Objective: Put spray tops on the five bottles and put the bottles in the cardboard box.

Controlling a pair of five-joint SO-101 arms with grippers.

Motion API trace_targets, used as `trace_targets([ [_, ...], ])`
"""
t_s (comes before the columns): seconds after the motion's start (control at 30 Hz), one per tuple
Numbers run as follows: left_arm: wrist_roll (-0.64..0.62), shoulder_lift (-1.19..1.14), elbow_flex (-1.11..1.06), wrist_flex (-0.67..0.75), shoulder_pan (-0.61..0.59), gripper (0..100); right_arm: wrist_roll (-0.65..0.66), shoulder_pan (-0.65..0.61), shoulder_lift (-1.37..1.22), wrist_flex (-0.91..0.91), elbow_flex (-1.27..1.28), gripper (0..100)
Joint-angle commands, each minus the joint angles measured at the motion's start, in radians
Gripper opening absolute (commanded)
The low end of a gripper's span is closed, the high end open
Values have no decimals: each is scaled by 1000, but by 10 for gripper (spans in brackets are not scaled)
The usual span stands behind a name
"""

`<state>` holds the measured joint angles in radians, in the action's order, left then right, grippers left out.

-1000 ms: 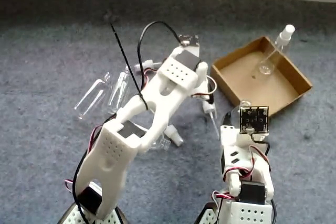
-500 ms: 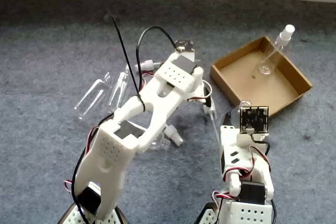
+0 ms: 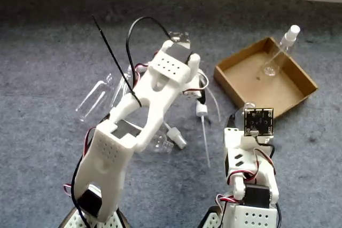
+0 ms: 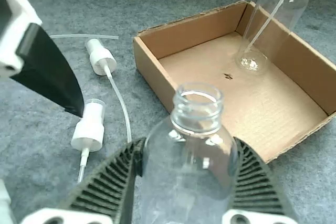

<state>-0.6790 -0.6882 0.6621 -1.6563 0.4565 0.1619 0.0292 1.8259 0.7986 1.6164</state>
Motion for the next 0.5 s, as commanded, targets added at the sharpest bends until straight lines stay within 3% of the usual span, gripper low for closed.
trace_targets([
  [0.0,0,53,67,-15,58,306,0,5,12,-28,-10,166],
  [0.47,0,-145,68,74,71,302,0,5,12,-28,-10,166],
])
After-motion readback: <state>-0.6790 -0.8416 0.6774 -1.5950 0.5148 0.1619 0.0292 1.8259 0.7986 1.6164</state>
